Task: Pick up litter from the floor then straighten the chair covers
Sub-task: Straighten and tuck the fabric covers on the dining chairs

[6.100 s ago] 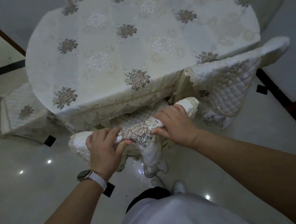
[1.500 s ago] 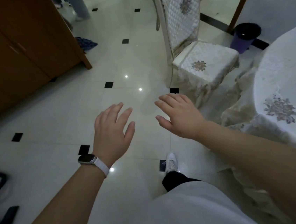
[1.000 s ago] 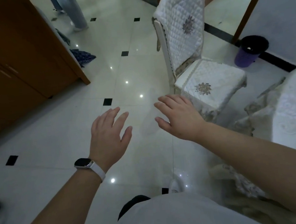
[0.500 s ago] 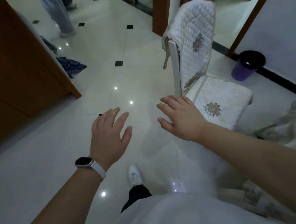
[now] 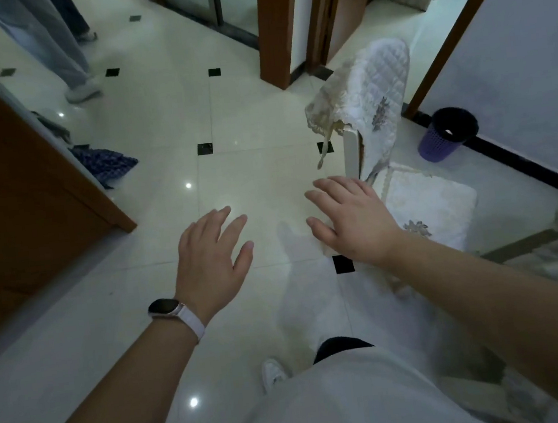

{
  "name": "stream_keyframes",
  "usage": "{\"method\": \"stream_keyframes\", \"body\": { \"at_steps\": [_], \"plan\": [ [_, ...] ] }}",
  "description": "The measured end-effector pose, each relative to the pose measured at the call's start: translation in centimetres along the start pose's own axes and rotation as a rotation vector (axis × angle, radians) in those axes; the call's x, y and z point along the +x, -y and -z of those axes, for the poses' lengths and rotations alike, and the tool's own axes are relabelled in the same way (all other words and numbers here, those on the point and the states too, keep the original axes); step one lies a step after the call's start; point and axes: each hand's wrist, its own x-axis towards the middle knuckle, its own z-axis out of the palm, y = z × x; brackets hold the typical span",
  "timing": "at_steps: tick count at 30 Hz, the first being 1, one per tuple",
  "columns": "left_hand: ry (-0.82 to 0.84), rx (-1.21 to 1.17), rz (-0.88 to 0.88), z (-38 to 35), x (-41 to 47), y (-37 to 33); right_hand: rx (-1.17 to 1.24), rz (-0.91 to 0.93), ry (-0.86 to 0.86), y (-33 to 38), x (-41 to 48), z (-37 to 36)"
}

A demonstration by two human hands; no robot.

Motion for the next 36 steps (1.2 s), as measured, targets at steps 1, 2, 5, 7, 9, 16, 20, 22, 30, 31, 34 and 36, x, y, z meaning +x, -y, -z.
{"method": "stream_keyframes", "body": {
  "at_steps": [1,2,5,7,9,16,20,22,30,31,34,36],
  "plan": [
    [0.005,-0.004,-0.004,-0.3,1.0,0.6,-0.004,-0.015,-0.003,-0.5,1.1,-0.1],
    [0.01,-0.01,-0.007,-0.6,2.0,1.1,-0.007,-0.026,-0.004,-0.9,2.1,-0.4],
    [0.011,-0.019,-0.024,-1.5,5.7,2.8,-0.005,-0.043,-0.032,-2.2,5.6,-1.9],
    [0.024,-0.011,-0.038,-2.1,8.4,4.1,0.009,-0.051,-0.049,-3.0,8.0,-3.5],
    [0.04,0.012,-0.047,-2.9,11.3,5.7,0.03,-0.055,-0.042,-3.9,10.7,-5.4],
    [0.118,0.066,-0.088,-5.7,22.4,10.0,0.121,-0.139,-0.021,-9.1,20.8,-10.4],
    [0.1,0.084,-0.126,-6.9,29.6,10.8,0.115,-0.15,-0.05,-13.3,25.5,-10.8],
    [0.076,0.067,-0.143,-7.5,33.0,10.9,0.095,-0.169,-0.04,-15.3,27.6,-10.7],
    [0.062,-0.003,-0.283,-10.8,43.4,12.0,0.062,-0.279,-0.056,-20.2,32.3,-11.3],
    [0.067,-0.013,-0.302,-11.3,44.7,12.3,0.052,-0.296,-0.052,-20.7,32.8,-11.5],
    [0.095,-0.041,-0.363,-13.2,48.5,13.3,0.024,-0.354,-0.037,-22.3,34.4,-12.4],
    [0.116,-0.055,-0.404,-14.4,51.3,14.1,0.013,-0.4,-0.01,-23.2,35.8,-13.0]
  ]
}}
